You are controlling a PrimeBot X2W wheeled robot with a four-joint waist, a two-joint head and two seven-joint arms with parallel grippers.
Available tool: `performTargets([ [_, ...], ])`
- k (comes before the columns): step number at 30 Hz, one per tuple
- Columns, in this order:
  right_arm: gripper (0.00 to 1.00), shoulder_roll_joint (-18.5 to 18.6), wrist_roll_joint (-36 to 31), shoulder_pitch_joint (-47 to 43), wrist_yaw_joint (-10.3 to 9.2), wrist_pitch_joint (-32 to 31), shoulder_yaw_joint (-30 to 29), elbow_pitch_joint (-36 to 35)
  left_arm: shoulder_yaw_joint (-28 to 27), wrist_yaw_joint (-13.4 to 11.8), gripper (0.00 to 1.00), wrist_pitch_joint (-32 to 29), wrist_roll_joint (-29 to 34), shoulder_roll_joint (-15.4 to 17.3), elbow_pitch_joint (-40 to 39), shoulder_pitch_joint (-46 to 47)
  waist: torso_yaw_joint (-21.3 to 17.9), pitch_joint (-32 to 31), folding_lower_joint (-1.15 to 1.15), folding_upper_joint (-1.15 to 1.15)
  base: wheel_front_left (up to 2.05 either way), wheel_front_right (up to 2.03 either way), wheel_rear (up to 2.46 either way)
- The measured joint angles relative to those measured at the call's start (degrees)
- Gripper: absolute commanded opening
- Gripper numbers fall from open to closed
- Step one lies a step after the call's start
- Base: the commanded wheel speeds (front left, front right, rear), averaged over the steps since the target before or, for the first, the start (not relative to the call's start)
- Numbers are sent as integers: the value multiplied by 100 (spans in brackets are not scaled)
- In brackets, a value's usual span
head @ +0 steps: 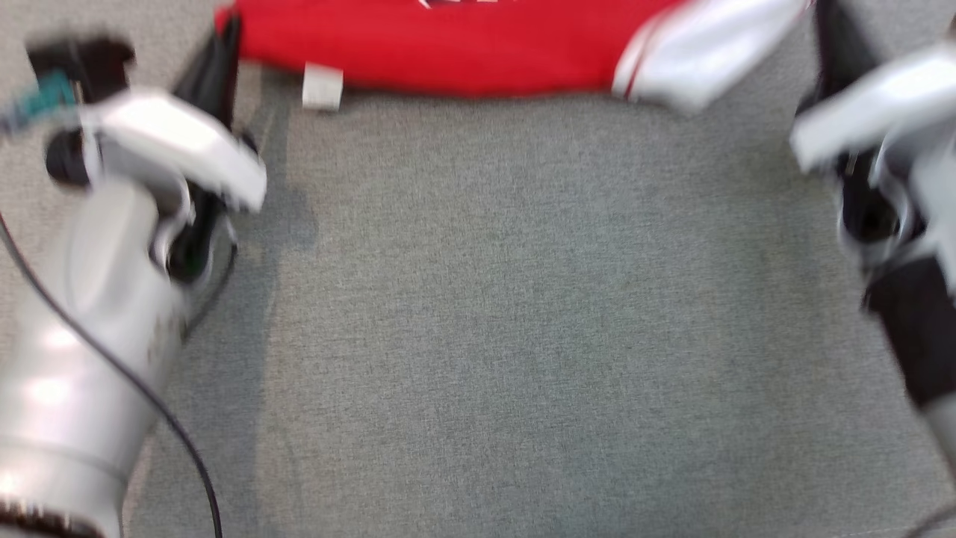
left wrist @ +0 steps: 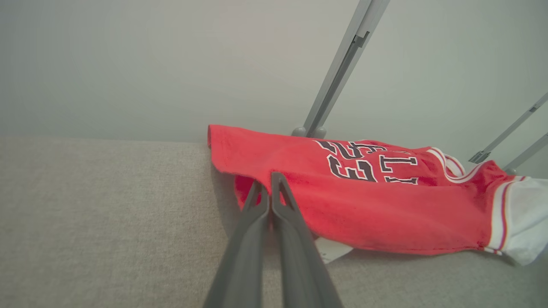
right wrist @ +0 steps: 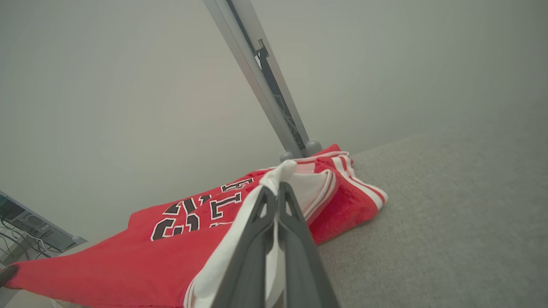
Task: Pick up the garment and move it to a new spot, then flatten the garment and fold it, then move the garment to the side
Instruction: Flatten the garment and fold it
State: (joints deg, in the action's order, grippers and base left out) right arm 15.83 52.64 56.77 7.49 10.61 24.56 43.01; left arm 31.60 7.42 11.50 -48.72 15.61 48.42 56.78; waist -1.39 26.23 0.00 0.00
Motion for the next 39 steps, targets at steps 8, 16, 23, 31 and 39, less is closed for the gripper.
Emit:
performTargets([
  [8, 0, 302, 746, -2215, 0, 136, -7, -1255, -115, -3, 0, 274, -194, 434, -896, -1685, -37, -421, 0, 0, 0, 0, 0],
  [16, 0, 598, 1093, -4215, 0, 32, -487, -2638, -275, -839, 0, 178, -231, 1078, -3025, -3548, -52, -913, 0, 0, 0, 0, 0],
  [23, 0, 679, 982, -5706, 0, -688, -1258, -3745, -431, -2069, 0, -449, -308, 1856, -5439, -5104, -58, -1289, 0, 0, 0, 0, 0],
  [31, 0, 43, 434, -7159, 0, -1922, -2265, -4883, -542, -3075, 0, -803, -376, 2314, -6942, -6343, -78, -1565, 0, 0, 0, 0, 0],
  [39, 0, -872, -111, -7755, 0, -3266, -3069, -5895, -720, -3378, 0, -846, -391, 2537, -7401, -6708, -97, -1613, 0, 0, 0, 0, 0],
])
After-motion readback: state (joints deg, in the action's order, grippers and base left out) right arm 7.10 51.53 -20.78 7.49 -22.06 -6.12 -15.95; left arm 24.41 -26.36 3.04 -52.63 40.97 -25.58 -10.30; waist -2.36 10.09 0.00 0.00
